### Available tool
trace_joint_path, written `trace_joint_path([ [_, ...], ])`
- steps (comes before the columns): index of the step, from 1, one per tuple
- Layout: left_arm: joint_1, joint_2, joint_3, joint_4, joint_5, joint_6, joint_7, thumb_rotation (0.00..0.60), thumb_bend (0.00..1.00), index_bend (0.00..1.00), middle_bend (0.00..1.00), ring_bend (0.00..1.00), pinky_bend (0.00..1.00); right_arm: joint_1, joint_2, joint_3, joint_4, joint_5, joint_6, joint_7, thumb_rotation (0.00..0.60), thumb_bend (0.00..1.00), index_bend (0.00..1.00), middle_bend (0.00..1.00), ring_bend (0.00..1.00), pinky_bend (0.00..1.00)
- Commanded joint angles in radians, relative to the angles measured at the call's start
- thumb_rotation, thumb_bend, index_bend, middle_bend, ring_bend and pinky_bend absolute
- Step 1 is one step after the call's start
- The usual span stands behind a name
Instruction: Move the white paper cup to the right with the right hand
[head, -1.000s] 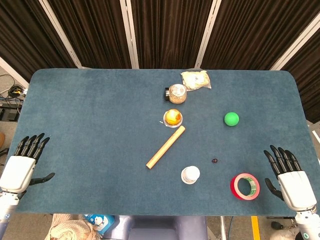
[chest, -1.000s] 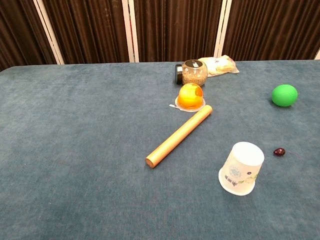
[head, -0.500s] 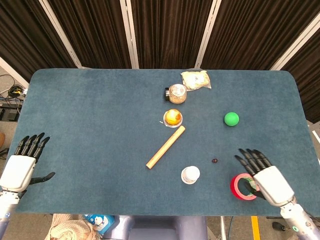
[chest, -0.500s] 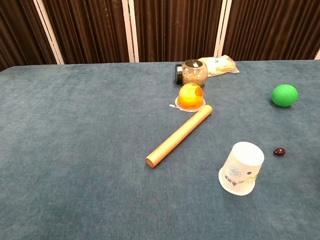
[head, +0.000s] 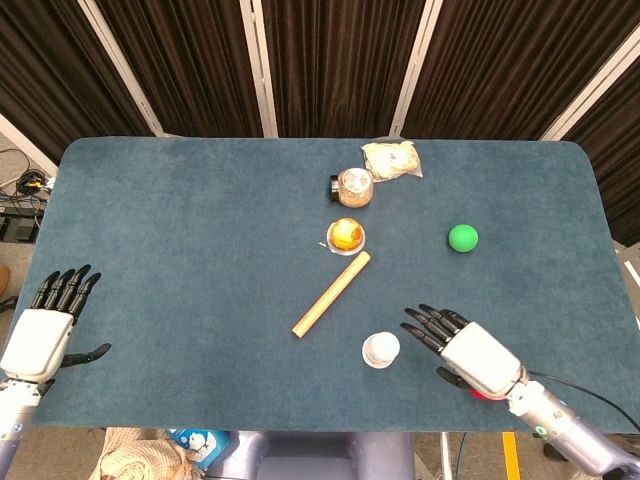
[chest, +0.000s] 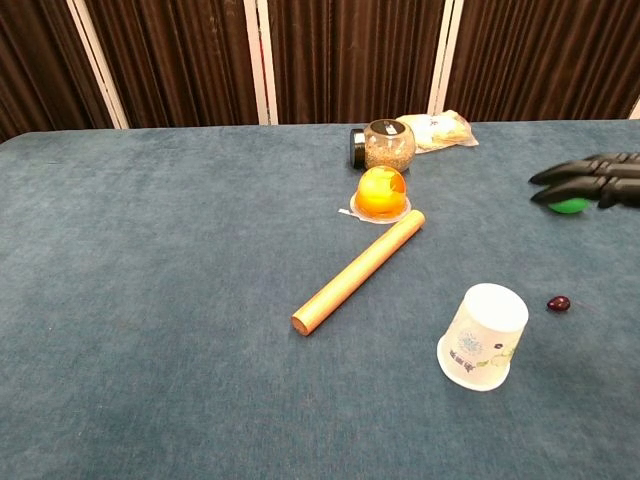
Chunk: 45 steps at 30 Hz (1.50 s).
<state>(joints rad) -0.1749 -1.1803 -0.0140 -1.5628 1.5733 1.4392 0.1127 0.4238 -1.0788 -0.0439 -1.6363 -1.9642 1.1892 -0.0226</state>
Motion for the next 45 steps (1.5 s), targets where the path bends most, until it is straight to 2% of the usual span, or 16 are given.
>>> trace_joint_path([
  [1, 0.000, 0.001, 0.000, -0.001, 0.001, 0.000, 0.000, 0.600, 0.00, 0.00, 0.00, 0.00, 0.00, 0.042, -0.012, 0.009, -0.096, 0.085, -0.142, -0.127, 0.600, 0.33, 0.00, 0.00, 0.05, 0.24],
  [11, -0.003, 0.004, 0.001, -0.003, -0.006, -0.009, -0.005, 0.600, 0.00, 0.00, 0.00, 0.00, 0.00, 0.070, -0.108, 0.030, -0.131, 0.211, -0.267, -0.286, 0.600, 0.33, 0.00, 0.00, 0.04, 0.24],
  [19, -0.005, 0.006, -0.001, -0.008, -0.015, -0.018, -0.004, 0.600, 0.00, 0.00, 0.00, 0.00, 0.00, 0.081, -0.158, 0.050, -0.118, 0.299, -0.292, -0.354, 0.600, 0.33, 0.00, 0.00, 0.04, 0.24],
  [25, -0.006, 0.007, 0.000, -0.011, -0.016, -0.018, -0.002, 0.600, 0.00, 0.00, 0.00, 0.00, 0.00, 0.090, -0.183, 0.057, -0.104, 0.335, -0.293, -0.377, 0.600, 0.33, 0.00, 0.00, 0.06, 0.29],
  [29, -0.006, 0.008, 0.000, -0.012, -0.017, -0.019, -0.001, 0.600, 0.00, 0.00, 0.00, 0.00, 0.00, 0.094, -0.199, 0.056, -0.092, 0.357, -0.293, -0.396, 0.600, 0.34, 0.01, 0.04, 0.13, 0.34],
  [31, -0.006, 0.008, 0.000, -0.013, -0.018, -0.020, -0.002, 0.600, 0.00, 0.00, 0.00, 0.00, 0.00, 0.094, -0.209, 0.055, -0.084, 0.366, -0.289, -0.402, 0.600, 0.37, 0.09, 0.12, 0.19, 0.39],
  [33, -0.006, 0.009, 0.000, -0.013, -0.018, -0.020, -0.002, 0.600, 0.00, 0.00, 0.00, 0.00, 0.00, 0.093, -0.217, 0.053, -0.079, 0.369, -0.282, -0.398, 0.600, 0.42, 0.24, 0.24, 0.29, 0.45],
  [36, -0.007, 0.009, 0.000, -0.014, -0.019, -0.020, -0.001, 0.600, 0.00, 0.00, 0.00, 0.00, 0.00, 0.094, -0.225, 0.046, -0.072, 0.365, -0.272, -0.389, 0.600, 0.45, 0.34, 0.32, 0.37, 0.47],
  [40, -0.007, 0.008, 0.000, -0.013, -0.018, -0.020, -0.001, 0.600, 0.00, 0.00, 0.00, 0.00, 0.00, 0.095, -0.233, 0.041, -0.069, 0.359, -0.259, -0.386, 0.600, 0.46, 0.41, 0.38, 0.43, 0.51],
  [45, -0.006, 0.008, 0.000, -0.013, -0.018, -0.019, 0.000, 0.600, 0.00, 0.00, 0.00, 0.00, 0.00, 0.099, -0.233, 0.041, -0.078, 0.359, -0.249, -0.390, 0.600, 0.46, 0.41, 0.38, 0.44, 0.52],
])
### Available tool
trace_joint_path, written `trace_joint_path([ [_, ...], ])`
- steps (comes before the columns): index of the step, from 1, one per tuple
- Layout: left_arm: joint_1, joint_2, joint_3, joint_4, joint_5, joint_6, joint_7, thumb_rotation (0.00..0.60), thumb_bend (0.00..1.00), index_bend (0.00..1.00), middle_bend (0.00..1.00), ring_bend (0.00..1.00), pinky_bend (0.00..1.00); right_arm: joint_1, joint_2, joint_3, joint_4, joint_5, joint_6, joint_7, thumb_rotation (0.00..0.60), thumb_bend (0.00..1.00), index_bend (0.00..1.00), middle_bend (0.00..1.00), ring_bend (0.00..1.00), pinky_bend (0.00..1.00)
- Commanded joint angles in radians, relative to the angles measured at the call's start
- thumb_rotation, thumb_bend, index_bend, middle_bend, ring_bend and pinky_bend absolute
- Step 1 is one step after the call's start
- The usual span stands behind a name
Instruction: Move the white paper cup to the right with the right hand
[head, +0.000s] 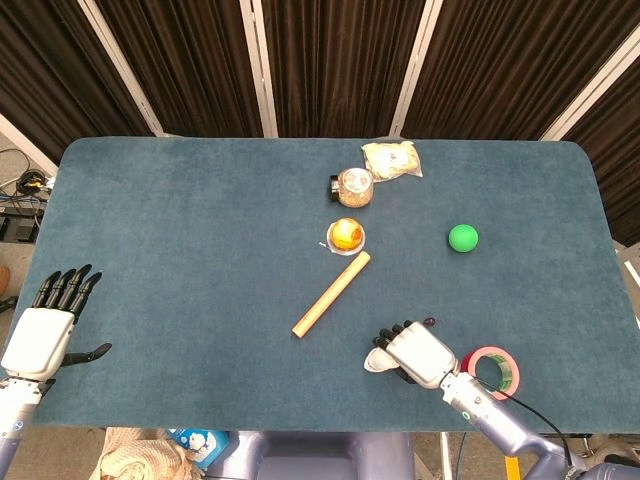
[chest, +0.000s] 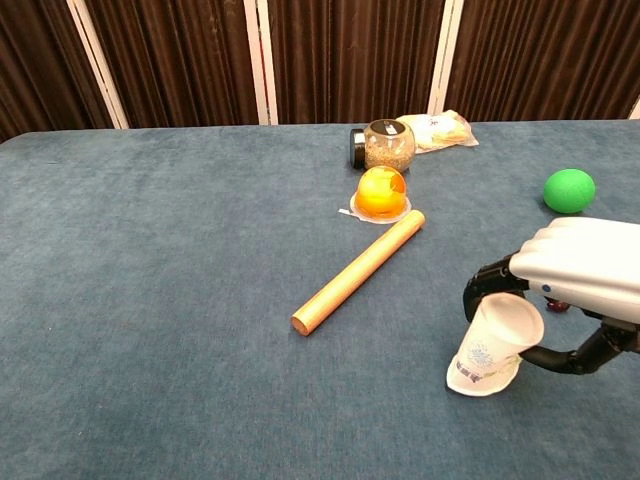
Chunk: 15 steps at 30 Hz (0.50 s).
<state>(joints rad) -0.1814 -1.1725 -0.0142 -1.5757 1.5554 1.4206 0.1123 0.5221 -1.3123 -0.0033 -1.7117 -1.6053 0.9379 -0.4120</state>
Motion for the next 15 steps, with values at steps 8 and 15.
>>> trace_joint_path([
  [8, 0.000, 0.000, 0.000, 0.000, -0.001, 0.000, -0.001, 0.600, 0.00, 0.00, 0.00, 0.00, 0.00, 0.014, 0.031, 0.039, -0.026, 0.039, 0.024, -0.036, 0.600, 0.46, 0.41, 0.38, 0.44, 0.52],
  [15, -0.001, 0.002, 0.001, -0.002, -0.001, -0.003, -0.006, 0.600, 0.00, 0.00, 0.00, 0.00, 0.00, 0.021, 0.084, 0.107, -0.021, 0.131, 0.055, -0.053, 0.600, 0.46, 0.41, 0.38, 0.44, 0.52],
])
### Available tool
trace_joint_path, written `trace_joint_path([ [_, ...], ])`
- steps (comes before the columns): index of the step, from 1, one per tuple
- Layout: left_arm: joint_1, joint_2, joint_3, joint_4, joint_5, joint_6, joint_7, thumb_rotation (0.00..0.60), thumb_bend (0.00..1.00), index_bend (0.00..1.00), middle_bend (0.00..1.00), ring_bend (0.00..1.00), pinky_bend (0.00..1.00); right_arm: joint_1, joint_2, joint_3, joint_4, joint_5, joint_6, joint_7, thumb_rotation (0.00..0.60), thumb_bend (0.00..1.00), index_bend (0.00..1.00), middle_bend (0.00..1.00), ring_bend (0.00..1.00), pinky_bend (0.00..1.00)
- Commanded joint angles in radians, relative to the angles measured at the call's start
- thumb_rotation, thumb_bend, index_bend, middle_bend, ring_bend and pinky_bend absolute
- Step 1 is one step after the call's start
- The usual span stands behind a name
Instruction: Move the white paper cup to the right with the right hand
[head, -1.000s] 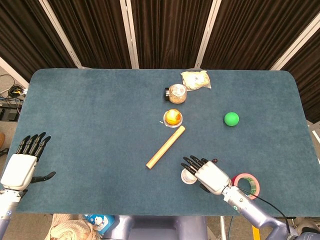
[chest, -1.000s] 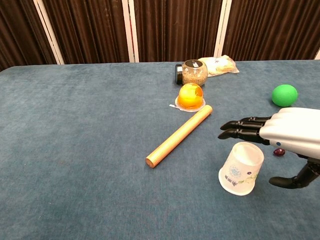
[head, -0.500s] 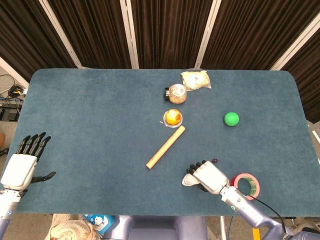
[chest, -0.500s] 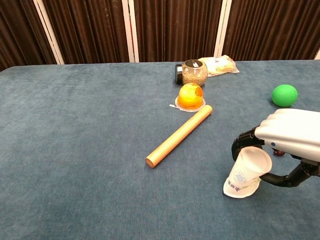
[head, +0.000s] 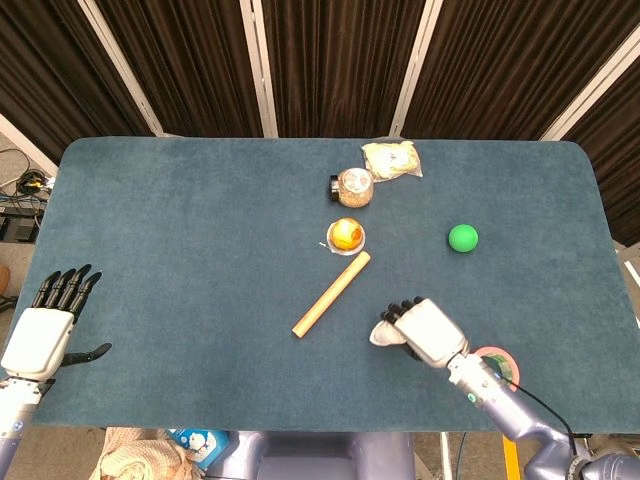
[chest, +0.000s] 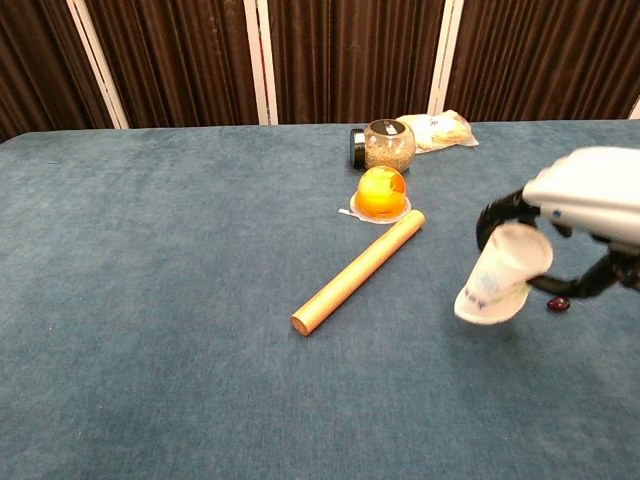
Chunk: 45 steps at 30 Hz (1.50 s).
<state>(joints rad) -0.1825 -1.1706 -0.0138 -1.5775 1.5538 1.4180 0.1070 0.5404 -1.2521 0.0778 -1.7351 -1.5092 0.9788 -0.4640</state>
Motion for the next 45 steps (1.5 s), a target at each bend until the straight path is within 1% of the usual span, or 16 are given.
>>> trace_joint_path([
  [1, 0.000, 0.000, 0.000, 0.000, 0.000, 0.000, -0.001, 0.600, 0.00, 0.00, 0.00, 0.00, 0.00, 0.002, 0.031, 0.032, 0.002, 0.045, 0.019, 0.003, 0.600, 0.46, 0.41, 0.38, 0.44, 0.52],
  [5, 0.000, 0.000, 0.000, -0.001, -0.002, -0.002, -0.001, 0.600, 0.00, 0.00, 0.00, 0.00, 0.00, -0.004, 0.061, 0.049, -0.001, 0.070, 0.041, 0.036, 0.600, 0.46, 0.41, 0.38, 0.44, 0.52],
  [10, 0.000, -0.001, 0.002, -0.003, 0.000, 0.000, 0.005, 0.600, 0.00, 0.00, 0.00, 0.00, 0.00, -0.005, 0.068, 0.044, 0.011, 0.089, 0.040, 0.063, 0.600, 0.46, 0.41, 0.38, 0.44, 0.52],
  [16, 0.000, -0.001, 0.000, -0.005, -0.006, -0.004, 0.007, 0.600, 0.00, 0.00, 0.00, 0.00, 0.00, -0.001, 0.054, 0.017, 0.031, 0.115, 0.007, 0.065, 0.600, 0.46, 0.41, 0.38, 0.44, 0.52],
  [25, 0.001, -0.001, 0.001, -0.007, -0.006, -0.002, 0.007, 0.600, 0.00, 0.00, 0.00, 0.00, 0.00, -0.014, 0.013, -0.028, 0.073, 0.123, -0.004, 0.066, 0.600, 0.46, 0.41, 0.38, 0.44, 0.52],
  [37, 0.000, -0.002, 0.001, -0.003, 0.000, 0.002, 0.001, 0.600, 0.00, 0.00, 0.00, 0.00, 0.00, -0.015, -0.029, -0.035, 0.147, 0.122, 0.011, 0.086, 0.600, 0.46, 0.41, 0.38, 0.44, 0.52],
  [38, 0.000, -0.003, 0.001, -0.002, 0.001, 0.002, 0.000, 0.600, 0.00, 0.00, 0.00, 0.00, 0.00, -0.015, -0.031, -0.037, 0.154, 0.127, 0.007, 0.083, 0.600, 0.46, 0.38, 0.38, 0.43, 0.51],
  [39, 0.001, -0.002, 0.001, -0.002, 0.000, 0.001, 0.000, 0.600, 0.00, 0.00, 0.00, 0.00, 0.00, -0.015, -0.032, -0.040, 0.159, 0.137, -0.001, 0.078, 0.600, 0.46, 0.33, 0.37, 0.42, 0.50],
  [40, 0.000, -0.002, 0.001, -0.001, 0.000, 0.001, 0.000, 0.600, 0.00, 0.00, 0.00, 0.00, 0.00, -0.015, -0.032, -0.042, 0.161, 0.146, -0.007, 0.071, 0.600, 0.46, 0.25, 0.35, 0.40, 0.47],
  [41, 0.000, -0.002, 0.001, -0.001, 0.000, 0.001, -0.001, 0.600, 0.00, 0.00, 0.00, 0.00, 0.00, -0.014, -0.031, -0.045, 0.162, 0.156, -0.013, 0.061, 0.600, 0.46, 0.20, 0.33, 0.37, 0.44],
  [42, 0.000, -0.002, 0.001, -0.001, 0.000, 0.001, -0.001, 0.600, 0.00, 0.00, 0.00, 0.00, 0.00, -0.015, -0.029, -0.048, 0.162, 0.169, -0.021, 0.048, 0.600, 0.46, 0.13, 0.29, 0.33, 0.40],
  [45, 0.000, -0.003, 0.001, -0.001, 0.000, 0.001, 0.000, 0.600, 0.00, 0.00, 0.00, 0.00, 0.00, -0.017, -0.027, -0.053, 0.156, 0.194, -0.021, 0.003, 0.600, 0.46, 0.02, 0.20, 0.25, 0.32],
])
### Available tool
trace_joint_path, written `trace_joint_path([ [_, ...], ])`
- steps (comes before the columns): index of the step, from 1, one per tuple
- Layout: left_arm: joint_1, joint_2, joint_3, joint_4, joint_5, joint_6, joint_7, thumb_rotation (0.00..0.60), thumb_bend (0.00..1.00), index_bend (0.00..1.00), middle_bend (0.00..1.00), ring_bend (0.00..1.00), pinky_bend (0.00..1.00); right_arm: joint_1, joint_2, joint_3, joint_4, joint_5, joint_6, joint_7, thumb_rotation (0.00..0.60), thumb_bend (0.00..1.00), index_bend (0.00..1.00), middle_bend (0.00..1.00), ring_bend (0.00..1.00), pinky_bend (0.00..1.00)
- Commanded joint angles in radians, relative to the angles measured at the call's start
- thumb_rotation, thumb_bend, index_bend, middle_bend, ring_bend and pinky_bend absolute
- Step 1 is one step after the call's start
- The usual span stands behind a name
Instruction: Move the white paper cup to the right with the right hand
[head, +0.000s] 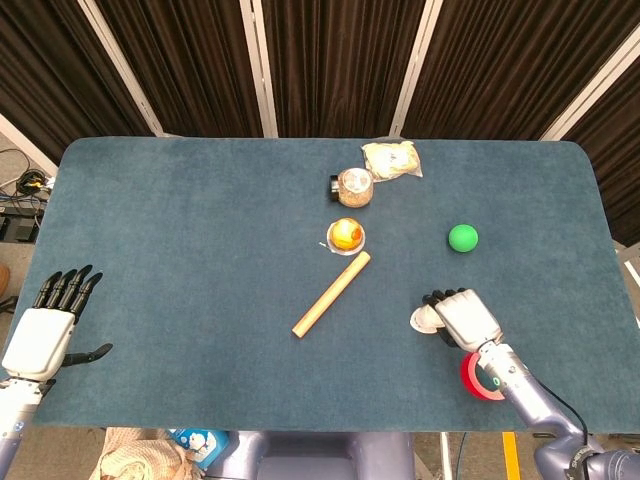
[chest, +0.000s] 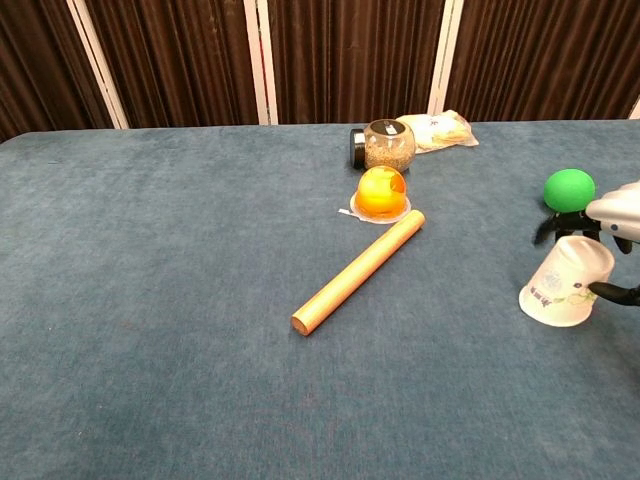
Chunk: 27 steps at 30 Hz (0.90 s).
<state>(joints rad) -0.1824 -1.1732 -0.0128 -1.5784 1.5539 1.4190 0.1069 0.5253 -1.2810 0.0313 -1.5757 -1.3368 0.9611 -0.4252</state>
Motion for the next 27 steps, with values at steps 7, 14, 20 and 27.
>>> trace_joint_path([
  [7, 0.001, -0.001, 0.000, 0.000, 0.001, 0.002, 0.001, 0.600, 0.00, 0.00, 0.00, 0.00, 0.00, -0.008, 0.028, -0.009, -0.061, 0.050, 0.026, -0.119, 0.600, 0.43, 0.00, 0.00, 0.09, 0.21],
  [14, 0.002, -0.001, 0.001, 0.000, 0.003, 0.005, -0.001, 0.600, 0.00, 0.00, 0.00, 0.00, 0.00, -0.040, 0.102, -0.014, -0.165, 0.033, 0.109, -0.163, 0.600, 0.43, 0.00, 0.00, 0.05, 0.21],
  [20, 0.003, -0.001, 0.002, 0.000, 0.009, 0.011, -0.006, 0.600, 0.00, 0.00, 0.00, 0.00, 0.00, -0.129, 0.182, -0.054, -0.208, -0.072, 0.253, -0.097, 0.600, 0.43, 0.00, 0.00, 0.02, 0.18],
  [27, 0.006, -0.013, 0.001, 0.017, 0.033, 0.035, -0.017, 0.600, 0.00, 0.00, 0.00, 0.00, 0.00, -0.278, 0.164, -0.098, -0.091, -0.250, 0.521, 0.063, 0.600, 0.42, 0.00, 0.00, 0.00, 0.14],
])
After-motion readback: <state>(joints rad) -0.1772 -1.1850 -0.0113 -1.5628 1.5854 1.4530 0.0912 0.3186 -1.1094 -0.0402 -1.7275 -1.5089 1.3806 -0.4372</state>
